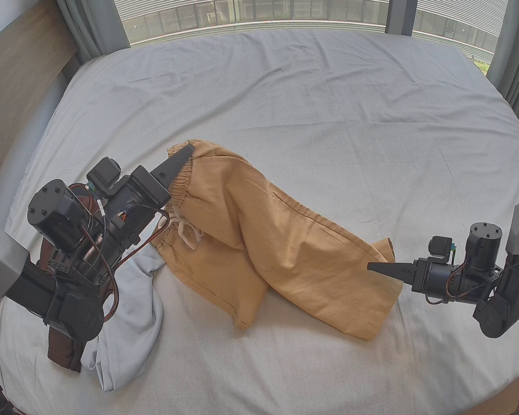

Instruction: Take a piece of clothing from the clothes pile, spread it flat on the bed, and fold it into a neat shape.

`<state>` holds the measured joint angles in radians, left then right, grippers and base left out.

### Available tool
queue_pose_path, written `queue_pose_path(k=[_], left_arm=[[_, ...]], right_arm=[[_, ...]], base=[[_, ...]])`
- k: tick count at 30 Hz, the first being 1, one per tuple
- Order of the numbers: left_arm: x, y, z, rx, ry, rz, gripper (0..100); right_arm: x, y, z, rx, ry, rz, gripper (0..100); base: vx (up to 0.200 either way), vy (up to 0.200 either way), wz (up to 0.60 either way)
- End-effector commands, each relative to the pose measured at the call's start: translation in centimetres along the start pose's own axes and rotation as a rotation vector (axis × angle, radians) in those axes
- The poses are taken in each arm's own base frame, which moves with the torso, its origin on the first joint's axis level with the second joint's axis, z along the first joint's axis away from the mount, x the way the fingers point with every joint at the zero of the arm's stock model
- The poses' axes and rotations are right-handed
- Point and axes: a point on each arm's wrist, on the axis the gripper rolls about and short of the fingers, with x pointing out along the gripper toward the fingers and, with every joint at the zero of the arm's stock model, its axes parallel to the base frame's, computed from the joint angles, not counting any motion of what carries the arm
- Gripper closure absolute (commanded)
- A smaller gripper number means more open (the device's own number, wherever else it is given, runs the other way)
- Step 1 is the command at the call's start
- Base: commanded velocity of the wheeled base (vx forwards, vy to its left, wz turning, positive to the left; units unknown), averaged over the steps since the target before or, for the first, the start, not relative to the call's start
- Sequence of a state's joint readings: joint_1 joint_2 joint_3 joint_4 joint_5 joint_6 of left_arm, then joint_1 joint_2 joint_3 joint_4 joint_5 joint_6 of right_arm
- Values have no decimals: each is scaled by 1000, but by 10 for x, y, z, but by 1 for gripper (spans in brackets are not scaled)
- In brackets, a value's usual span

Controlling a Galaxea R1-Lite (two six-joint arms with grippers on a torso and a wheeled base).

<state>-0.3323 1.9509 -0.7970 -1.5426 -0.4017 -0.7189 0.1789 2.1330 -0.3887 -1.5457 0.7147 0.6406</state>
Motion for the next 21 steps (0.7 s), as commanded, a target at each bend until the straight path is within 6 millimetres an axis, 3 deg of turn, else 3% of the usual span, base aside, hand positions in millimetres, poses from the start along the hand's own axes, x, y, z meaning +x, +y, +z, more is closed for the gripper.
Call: queue_pose_path(k=[1, 14, 21], left_arm=[[0, 0, -1, 0, 2, 1, 100], [0, 1, 0, 1, 0, 1, 100], [0, 1, 0, 1, 0, 1, 100]], right_arm=[[-3, 11, 8, -24, -26, 24, 0], [-2, 27, 8, -17, -20, 62, 0], [6, 30, -4, -5, 22, 73, 0]], base=[[0, 0, 0], [0, 0, 0], [0, 0, 0]])
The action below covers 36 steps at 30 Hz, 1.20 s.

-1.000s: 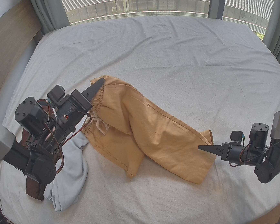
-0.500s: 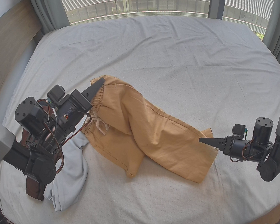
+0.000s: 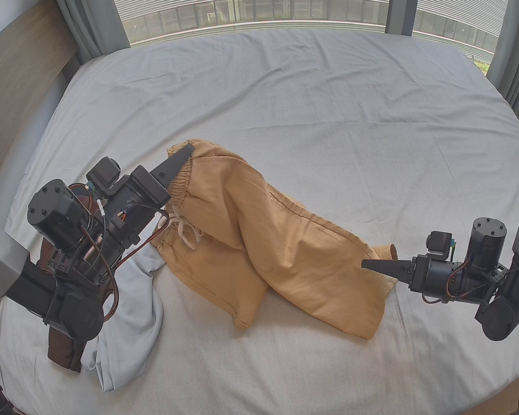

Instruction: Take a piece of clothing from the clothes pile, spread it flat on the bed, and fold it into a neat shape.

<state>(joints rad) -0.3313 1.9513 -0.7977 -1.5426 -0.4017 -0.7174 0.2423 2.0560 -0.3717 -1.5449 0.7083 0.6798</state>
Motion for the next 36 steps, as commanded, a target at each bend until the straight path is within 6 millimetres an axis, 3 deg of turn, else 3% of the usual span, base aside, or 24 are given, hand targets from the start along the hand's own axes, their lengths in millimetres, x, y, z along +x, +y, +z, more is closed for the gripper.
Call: queue_pose_path(k=[1, 12, 22, 36], left_arm=[[0, 1, 0, 0, 0, 2, 100], [1, 1, 0, 1, -3, 1, 100], [1, 2, -1, 4, 0, 4, 100], [2, 3, -3, 20, 4, 5, 100]], right_arm=[[5, -1, -7, 9, 25, 4, 0], [8, -24, -22, -4, 59, -74, 0], [9, -9, -13, -41, 14, -58, 0], [11, -5, 5, -55, -76, -74, 0]], base=[[0, 0, 0], [0, 0, 0], [0, 0, 0], [0, 0, 0]])
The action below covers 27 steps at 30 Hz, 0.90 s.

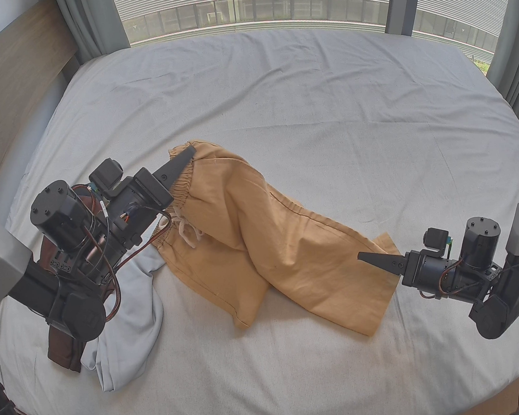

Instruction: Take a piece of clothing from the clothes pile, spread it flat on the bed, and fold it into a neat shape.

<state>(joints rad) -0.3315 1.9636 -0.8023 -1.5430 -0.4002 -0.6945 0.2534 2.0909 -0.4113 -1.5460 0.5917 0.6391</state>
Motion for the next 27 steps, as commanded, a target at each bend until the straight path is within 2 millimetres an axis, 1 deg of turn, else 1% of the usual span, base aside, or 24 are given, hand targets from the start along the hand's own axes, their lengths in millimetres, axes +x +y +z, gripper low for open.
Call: queue_pose_path(k=[1, 4, 5, 16, 21, 23, 26, 27], left_arm=[[0, 0, 0, 0, -1, -1, 100], [0, -1, 1, 1, -2, -2, 100], [0, -1, 1, 1, -2, -2, 100], [0, -1, 2, 1, -4, -2, 100], [0, -1, 3, 2, -7, -4, 100], [-1, -5, 7, 4, -16, -14, 100], [-7, -18, 18, 12, -18, -61, 100], [-8, -20, 19, 12, -14, -68, 100]], right_arm=[[1, 2, 3, -8, -11, 6, 0], [2, 2, 4, -11, -15, 8, 0], [2, 2, 4, -11, -15, 8, 100], [2, 0, 3, -9, -12, 3, 100], [1, 3, 6, -16, -26, 4, 100], [-2, 11, 14, -40, -74, -2, 100], [-10, 31, 31, -82, -147, 25, 100], [-12, 34, 33, -89, -155, 32, 100]], base=[[0, 0, 0], [0, 0, 0], [0, 0, 0], [0, 0, 0], [0, 0, 0], [0, 0, 0], [0, 0, 0], [0, 0, 0]])
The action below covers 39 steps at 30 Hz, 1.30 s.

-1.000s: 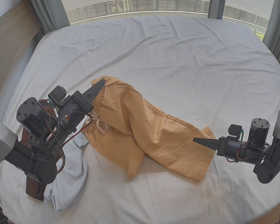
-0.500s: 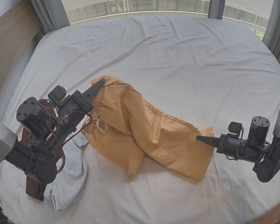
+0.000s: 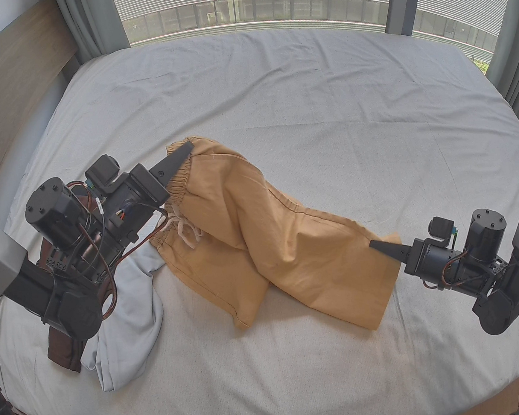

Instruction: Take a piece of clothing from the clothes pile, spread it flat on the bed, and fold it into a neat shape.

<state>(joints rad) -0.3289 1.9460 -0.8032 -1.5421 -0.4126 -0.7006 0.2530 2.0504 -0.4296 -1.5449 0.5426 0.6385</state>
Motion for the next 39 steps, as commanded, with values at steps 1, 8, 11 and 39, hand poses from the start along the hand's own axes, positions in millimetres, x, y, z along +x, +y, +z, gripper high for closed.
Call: queue_pose_path(k=[1, 8, 11, 39], left_arm=[[-7, -16, 14, 10, -8, -50, 100], [-31, -30, 25, 7, 60, -119, 100], [-36, -29, 29, 16, 68, -123, 100], [-66, -33, 41, 44, 72, -92, 100]], right_arm=[[-9, 25, 22, -55, -88, 43, 100], [-31, 62, 53, -94, -209, 131, 100], [-37, 70, 60, -105, -237, 151, 100], [-57, 67, 105, -195, -405, 117, 100]], base=[[0, 0, 0], [0, 0, 0], [0, 0, 0], [0, 0, 0]])
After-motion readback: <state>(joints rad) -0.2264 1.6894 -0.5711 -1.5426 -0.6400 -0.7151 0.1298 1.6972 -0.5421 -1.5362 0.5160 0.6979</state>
